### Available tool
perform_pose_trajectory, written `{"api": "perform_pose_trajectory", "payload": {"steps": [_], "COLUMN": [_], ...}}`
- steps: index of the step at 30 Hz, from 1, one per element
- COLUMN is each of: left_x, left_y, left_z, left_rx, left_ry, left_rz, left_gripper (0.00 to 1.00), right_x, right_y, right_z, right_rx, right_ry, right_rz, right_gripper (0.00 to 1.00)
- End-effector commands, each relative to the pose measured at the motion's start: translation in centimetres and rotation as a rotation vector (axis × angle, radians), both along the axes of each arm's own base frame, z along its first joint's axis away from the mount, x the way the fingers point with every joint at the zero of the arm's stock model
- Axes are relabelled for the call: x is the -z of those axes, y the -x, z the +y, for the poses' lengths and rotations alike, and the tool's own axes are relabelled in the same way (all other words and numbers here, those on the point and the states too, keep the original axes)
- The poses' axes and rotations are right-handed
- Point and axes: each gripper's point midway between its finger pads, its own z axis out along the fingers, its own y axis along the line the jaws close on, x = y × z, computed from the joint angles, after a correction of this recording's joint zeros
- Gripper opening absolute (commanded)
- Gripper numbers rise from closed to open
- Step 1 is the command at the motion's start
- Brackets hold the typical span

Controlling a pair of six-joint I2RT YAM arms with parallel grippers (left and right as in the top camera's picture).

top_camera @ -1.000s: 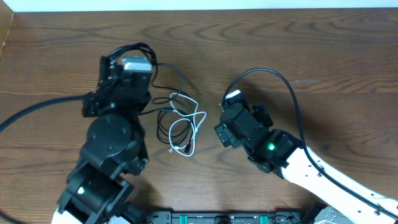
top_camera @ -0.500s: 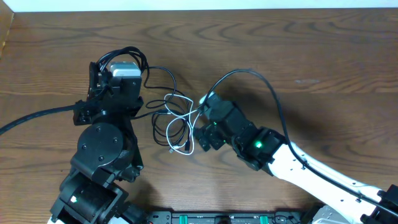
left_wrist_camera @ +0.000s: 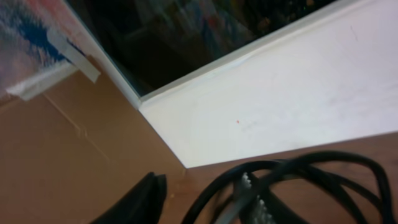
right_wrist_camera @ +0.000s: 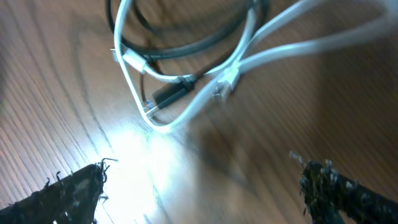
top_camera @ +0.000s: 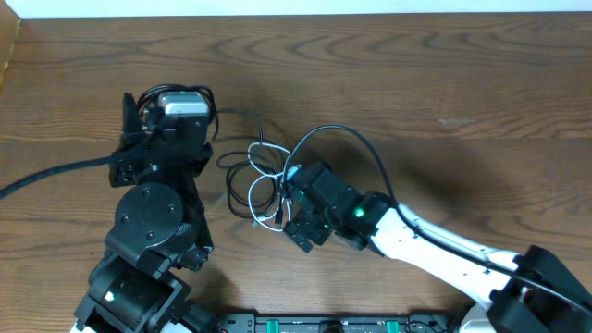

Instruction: Untangle cables

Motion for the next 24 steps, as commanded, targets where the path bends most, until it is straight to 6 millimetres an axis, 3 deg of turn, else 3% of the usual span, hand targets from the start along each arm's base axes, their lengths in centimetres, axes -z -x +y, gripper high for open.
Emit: {"api": "perform_pose_trajectory", "payload": {"steps": [1, 4, 8, 12, 18, 24], "left_x": [-1.2, -1.2, -1.2, -1.2, -1.0, 0.8], "left_y": [0.6, 0.6, 0.6, 0.6, 0.6, 0.4], "left_z": [0.6, 0.6, 0.6, 0.6, 0.6, 0.5], "left_rx": [-0.018, -0.018, -0.018, -0.017, -0.017, -0.022], "left_ry": [0.044, 0.044, 0.053, 0.061, 0.122, 0.152], "left_rz": [-0.038, -0.038, -0.041, -0.044, -0.059, -0.008], "left_gripper": [0.52, 0.61, 0.64, 0.66, 0.70, 0.71], "right_x": [-0.2, -0.4, -0.4, 0.2, -0.2, -0.5], "right_y": [1.1, 1.9, 1.7, 0.2, -4.5, -5.7], "right_z": [2.1, 3.4, 3.5, 1.5, -4.7, -4.5], "right_rx": [-0.013, -0.046, -0.031, 0.040, 0.408, 0.654], "right_ry": [-0.051, -0.072, -0.056, 0.043, 0.213, 0.046], "right_rz": [0.021, 0.004, -0.036, -0.105, -0.273, -0.178], "right_gripper": [0.99, 0.99, 0.99, 0.99, 0.99, 0.99]}}
